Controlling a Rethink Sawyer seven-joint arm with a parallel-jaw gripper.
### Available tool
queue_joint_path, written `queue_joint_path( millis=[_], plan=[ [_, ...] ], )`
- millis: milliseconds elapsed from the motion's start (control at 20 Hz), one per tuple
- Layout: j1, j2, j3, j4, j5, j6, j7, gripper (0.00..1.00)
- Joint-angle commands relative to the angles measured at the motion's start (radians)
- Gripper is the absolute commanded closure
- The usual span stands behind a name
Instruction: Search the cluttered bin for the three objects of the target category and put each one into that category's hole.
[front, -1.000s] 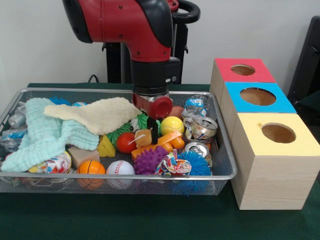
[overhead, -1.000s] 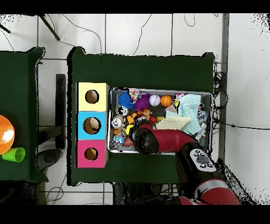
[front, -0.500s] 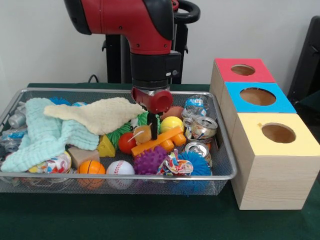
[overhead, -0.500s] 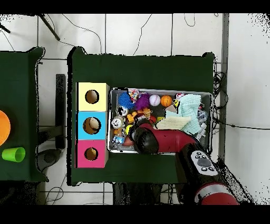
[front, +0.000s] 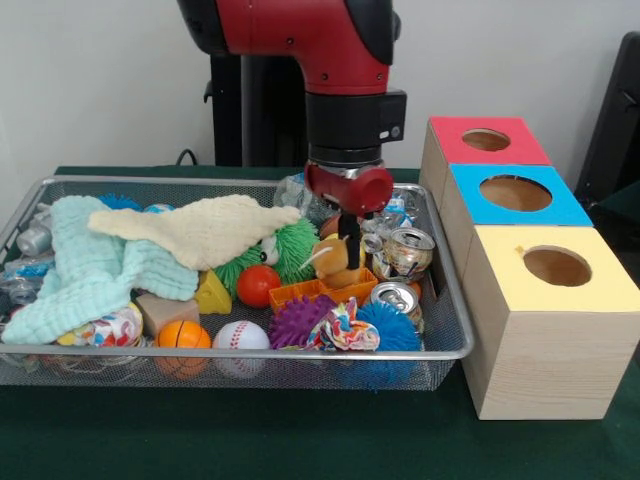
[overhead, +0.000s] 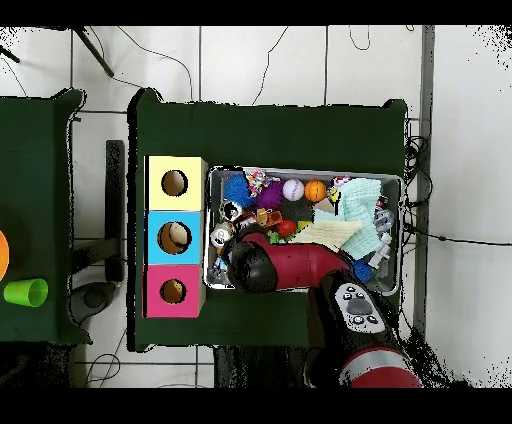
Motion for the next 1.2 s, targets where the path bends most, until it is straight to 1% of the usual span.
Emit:
queue_joint_path(
  millis=[50, 350, 550, 750, 950, 1200],
  plan=[
    [0.020, -0.049, 0.023, 0.061, 0.091, 0.114, 0.071, 1.00],
    [0.032, -0.075, 0.028, 0.064, 0.136, 0.162, 0.053, 1.00],
    [0.057, -0.087, 0.014, 0.062, 0.165, 0.178, 0.059, 1.00],
    [0.125, -0.098, -0.033, 0.053, 0.188, 0.188, 0.085, 1.00],
    [0.207, -0.112, -0.081, 0.043, 0.240, 0.217, 0.126, 1.00],
    [0.292, -0.135, -0.131, 0.057, 0.290, 0.206, 0.152, 1.00]
  ],
)
